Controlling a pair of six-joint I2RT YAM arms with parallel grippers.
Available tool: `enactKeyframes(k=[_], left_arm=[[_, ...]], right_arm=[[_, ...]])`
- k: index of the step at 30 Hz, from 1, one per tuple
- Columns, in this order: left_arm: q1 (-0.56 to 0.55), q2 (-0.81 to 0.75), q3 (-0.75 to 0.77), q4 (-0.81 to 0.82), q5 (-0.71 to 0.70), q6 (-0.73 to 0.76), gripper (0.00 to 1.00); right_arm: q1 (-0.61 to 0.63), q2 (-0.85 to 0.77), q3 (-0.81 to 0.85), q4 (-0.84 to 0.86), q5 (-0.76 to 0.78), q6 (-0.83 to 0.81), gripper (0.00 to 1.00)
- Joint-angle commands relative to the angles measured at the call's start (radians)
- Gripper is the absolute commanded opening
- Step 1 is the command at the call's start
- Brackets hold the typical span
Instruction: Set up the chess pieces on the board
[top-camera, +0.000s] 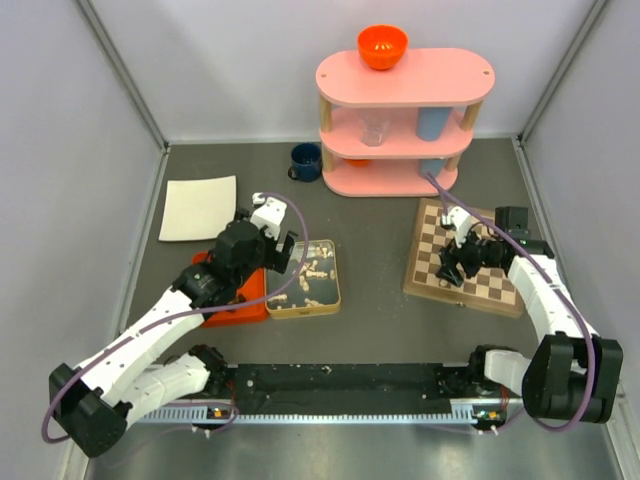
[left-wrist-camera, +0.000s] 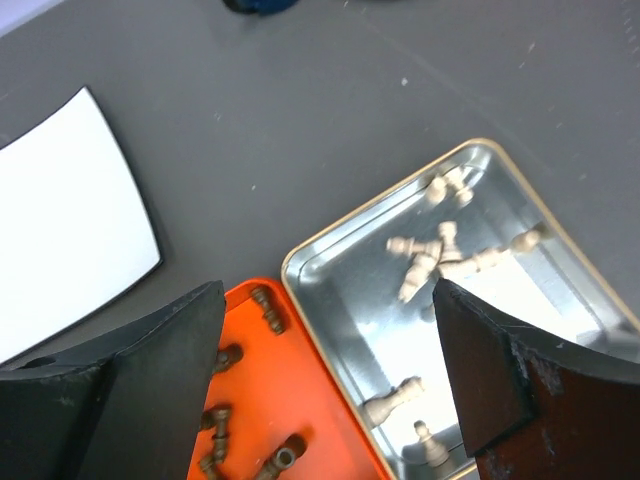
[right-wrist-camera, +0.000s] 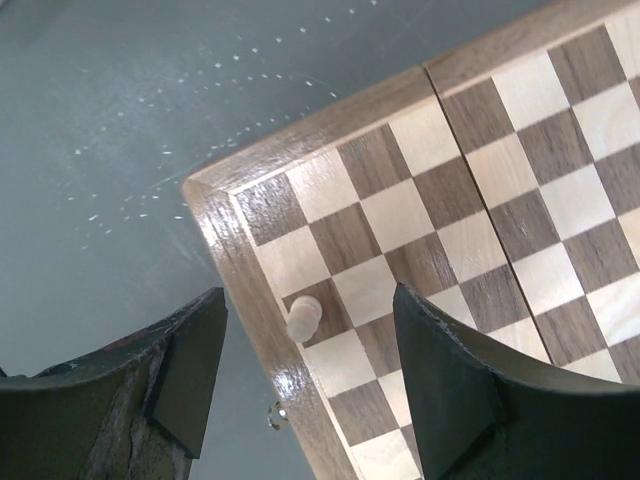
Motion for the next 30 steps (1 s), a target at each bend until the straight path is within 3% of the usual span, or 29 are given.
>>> enactKeyframes(k=[1,8,30], left_arm=[[0.001,-0.036,-0.012,0.010,-0.074,0.061,0.90],[0.001,-0.030,-0.018,0.011,-0.100,0.067,0.90],[0.001,-0.038,-0.032,0.020,-0.099,0.078,0.90]], right_arm=[[0.028,0.020,0.036,0.045,0.131,0.099,0.66],[0.055,0.066,0.042,0.022,0.191,0.126,0.62],[0.082,0.137,0.069,-0.031,0.216,0.116,0.35]])
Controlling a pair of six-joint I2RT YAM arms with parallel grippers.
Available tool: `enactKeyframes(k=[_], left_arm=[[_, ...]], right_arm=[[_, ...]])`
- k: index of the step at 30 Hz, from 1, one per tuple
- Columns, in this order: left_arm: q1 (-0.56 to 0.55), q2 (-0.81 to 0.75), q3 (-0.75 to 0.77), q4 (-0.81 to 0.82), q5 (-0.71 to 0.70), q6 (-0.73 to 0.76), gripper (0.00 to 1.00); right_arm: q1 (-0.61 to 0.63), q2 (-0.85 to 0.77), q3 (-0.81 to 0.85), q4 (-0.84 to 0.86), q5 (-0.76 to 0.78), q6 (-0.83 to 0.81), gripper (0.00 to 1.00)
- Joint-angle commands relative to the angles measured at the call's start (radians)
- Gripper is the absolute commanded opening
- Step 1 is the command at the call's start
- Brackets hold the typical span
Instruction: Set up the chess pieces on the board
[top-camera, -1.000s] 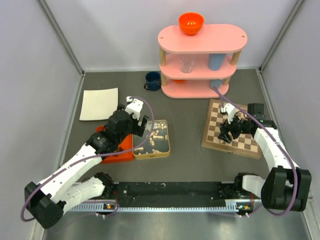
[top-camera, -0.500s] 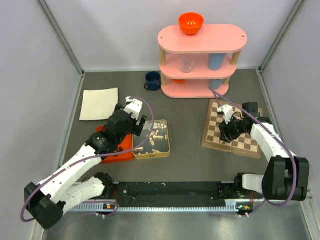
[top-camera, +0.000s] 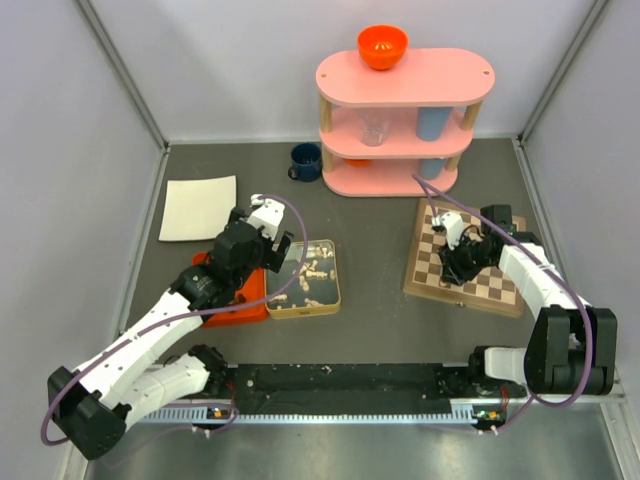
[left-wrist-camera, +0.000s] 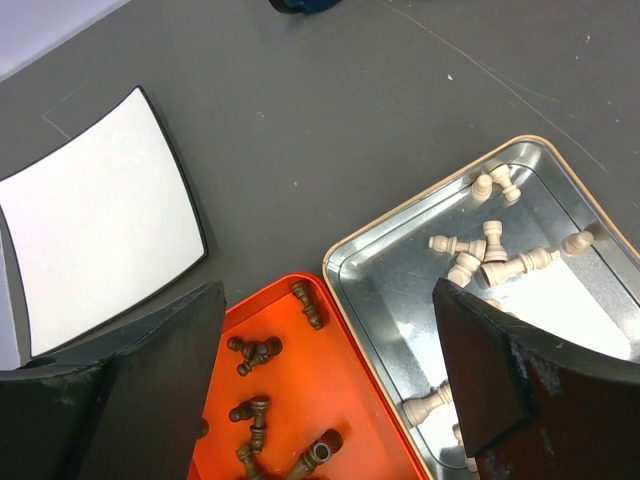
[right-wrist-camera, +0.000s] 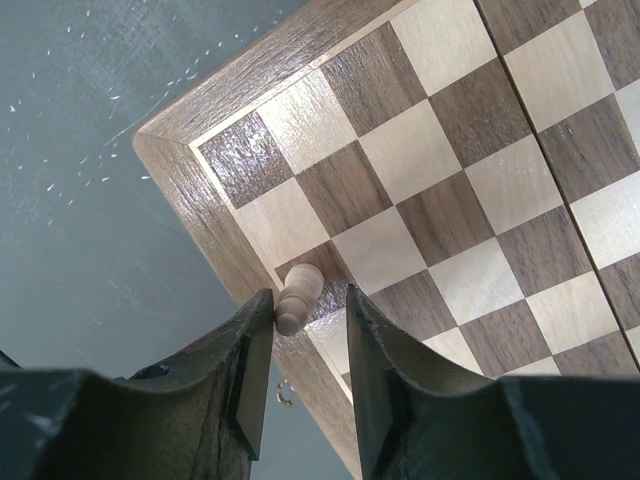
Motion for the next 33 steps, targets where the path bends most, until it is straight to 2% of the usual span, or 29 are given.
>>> enactKeyframes(k=[1,8,18,21,22,24,27,28,33], left_arm=[[0.001,-0.011,-0.011,0.038,-0.009,0.007,0.90],[0.001,-0.011,-0.011,0.038,-0.007,0.005,0.89],[0.001,-0.011,-0.011,0.040,-0.006,0.005,0.90],[0.001,-0.010,-0.011,0.038,-0.001,0.004,0.90],[0.001,-0.010,-0.011,0.038,0.000,0.001,0.90],[0.001,-0.011,-0.011,0.038,0.005,0.001,0.90],[0.001,-0.010,-0.008,0.034,0.011,-0.010,0.90],[0.001,-0.011,-0.002,0.031,0.019,-0.028,0.91],[0.010,0.010,0.041,-0.009,0.172,-0.152,0.92]], right_arm=[[0.014,0.004,0.056,-0.009,-0.002,0.002,0.34],[0.014,0.006,0.060,-0.011,0.006,0.000,0.30],[0.014,-0.002,0.059,-0.020,0.004,-0.014,0.30],[0.014,-0.005,0.059,-0.029,-0.008,-0.021,0.35],[0.014,-0.007,0.056,-0.029,-0.011,-0.023,0.41],[0.014,-0.017,0.057,-0.032,-0.016,-0.026,0.47],[0.014,-0.043,0.063,-0.031,-0.026,-0.021,0.68],[0.014,-0.051,0.069,-0.031,-0.026,-0.018,0.80],[-0.002,-0.098,0.102,-0.023,-0.066,0.012,0.83]])
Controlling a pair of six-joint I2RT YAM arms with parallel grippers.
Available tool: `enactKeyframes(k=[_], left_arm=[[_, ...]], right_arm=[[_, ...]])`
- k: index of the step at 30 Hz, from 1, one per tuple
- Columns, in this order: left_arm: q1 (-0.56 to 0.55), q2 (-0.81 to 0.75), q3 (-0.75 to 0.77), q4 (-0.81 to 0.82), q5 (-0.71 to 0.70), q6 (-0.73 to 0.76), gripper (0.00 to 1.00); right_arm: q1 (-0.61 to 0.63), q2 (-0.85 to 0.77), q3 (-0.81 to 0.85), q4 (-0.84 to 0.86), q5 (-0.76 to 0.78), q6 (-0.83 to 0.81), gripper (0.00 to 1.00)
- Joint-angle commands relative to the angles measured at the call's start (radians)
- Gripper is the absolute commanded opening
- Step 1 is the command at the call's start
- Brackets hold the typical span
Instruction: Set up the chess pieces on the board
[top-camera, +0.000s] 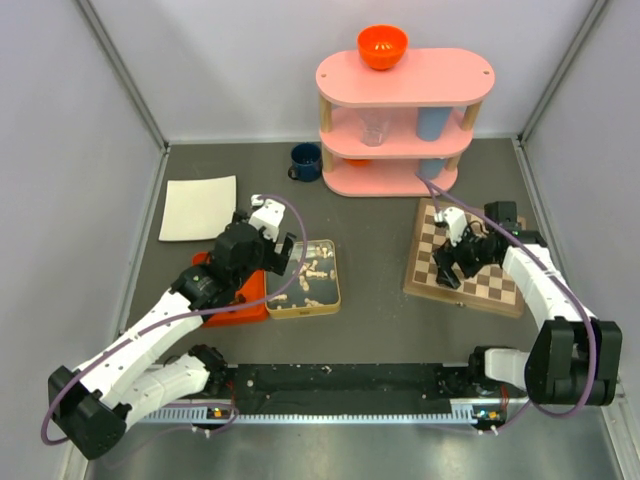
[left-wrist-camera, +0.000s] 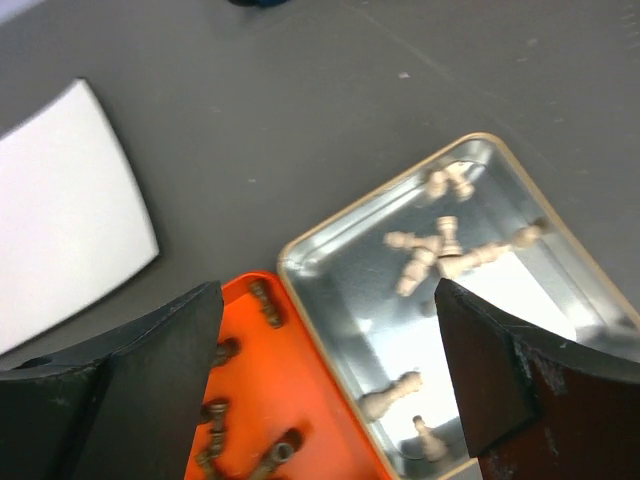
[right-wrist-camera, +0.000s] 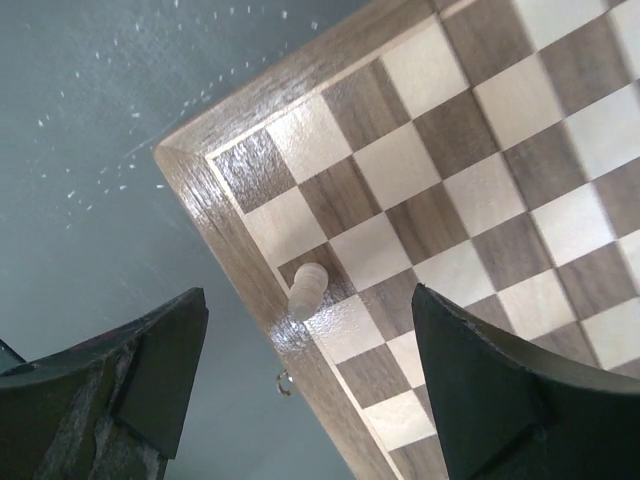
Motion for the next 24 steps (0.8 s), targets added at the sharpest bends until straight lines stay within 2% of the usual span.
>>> enactKeyframes(k=[1,4,9,15,20,24], left_arm=[[0.013,0.019,0.056,-0.020,0.206,-0.182,0.91],[0.019,0.057,0.056,-0.028,0.340,-0.327,0.90],[0.021,0.187,0.059,-0.051,0.431,-0.489,0.74],[0.018,0.391,0.142,-0.149,0.382,-0.554,0.55],[-0.001,0.499,0.192,-0.195,0.242,-0.557,0.54],[-0.012,0.556,0.212,-0.199,0.215,-0.552,0.50]], right_arm=[[-0.012,-0.068,0.081,0.023,-0.094,0.033,0.83],[-0.051,-0.095,0.087,0.052,-0.145,0.076,0.83],[-0.088,-0.141,0.066,0.101,-0.173,0.111,0.84],[-0.088,-0.152,0.052,0.112,-0.175,0.113,0.84],[-0.089,-0.155,0.047,0.112,-0.176,0.110,0.84],[-0.089,-0.148,0.046,0.113,-0.181,0.110,0.84]])
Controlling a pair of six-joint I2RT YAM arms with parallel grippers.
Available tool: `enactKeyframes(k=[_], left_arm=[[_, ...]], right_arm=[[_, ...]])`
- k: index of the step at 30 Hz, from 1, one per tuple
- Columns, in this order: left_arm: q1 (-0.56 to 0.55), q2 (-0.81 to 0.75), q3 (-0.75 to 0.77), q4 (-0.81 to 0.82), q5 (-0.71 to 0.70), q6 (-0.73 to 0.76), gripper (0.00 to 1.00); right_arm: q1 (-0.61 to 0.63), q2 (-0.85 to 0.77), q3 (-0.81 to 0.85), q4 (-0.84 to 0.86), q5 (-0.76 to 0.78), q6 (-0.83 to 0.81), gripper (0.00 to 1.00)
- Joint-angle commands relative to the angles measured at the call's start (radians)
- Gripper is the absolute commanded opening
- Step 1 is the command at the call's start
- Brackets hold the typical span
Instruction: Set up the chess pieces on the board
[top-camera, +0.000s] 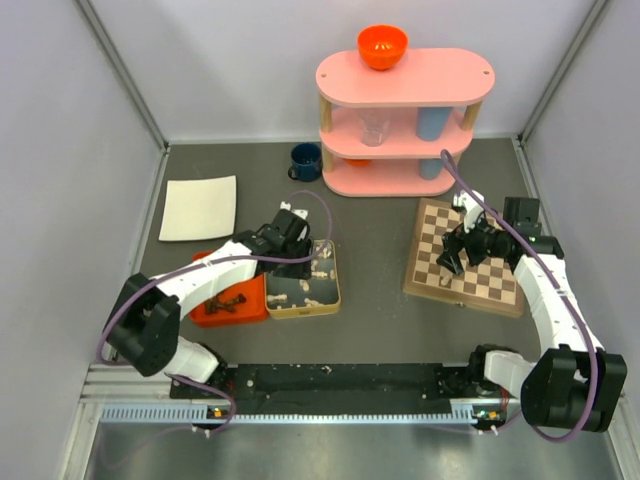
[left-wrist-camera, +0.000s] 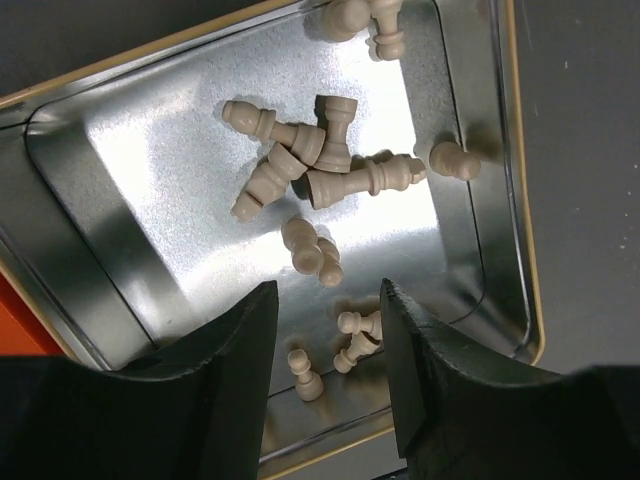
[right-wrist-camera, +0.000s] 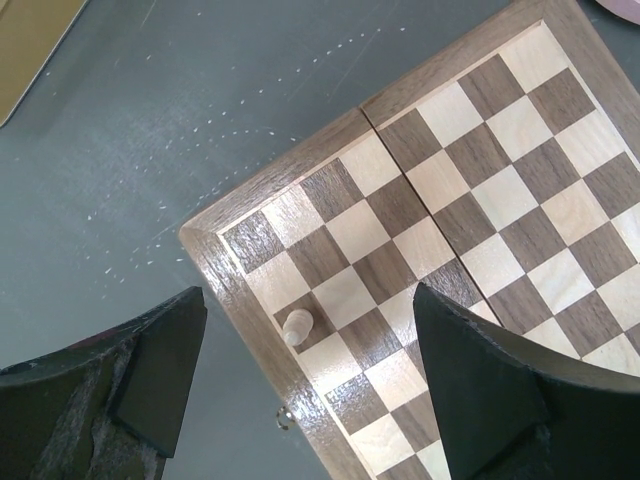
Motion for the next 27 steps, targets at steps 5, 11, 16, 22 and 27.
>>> enactKeyframes(k=[5,11,16,22,27], left_arm=[[-0.024,0.103,0.084,-0.014,-0.091,-0.011,0.48],[-0.027,0.158,0.107,-0.023,-0.122,0.000,0.42],[-0.027,0.176,0.109,-0.023,-0.130,0.006,0.39],[-0.029,0.180,0.112,-0.026,-0.131,0.009,0.31],[-0.030,0.175,0.112,-0.032,-0.127,0.017,0.26]], right_arm=[[-0.008,-0.010,0.003,0.036,-0.036,0.010,0.84],[-0.008,-0.007,0.002,0.036,-0.036,0.007,0.84],[-0.008,-0.002,0.002,0.036,-0.036,0.007,0.84],[-0.008,-0.002,0.000,0.036,-0.036,0.005,0.84],[-0.006,-0.002,-0.001,0.036,-0.033,0.004,0.84]])
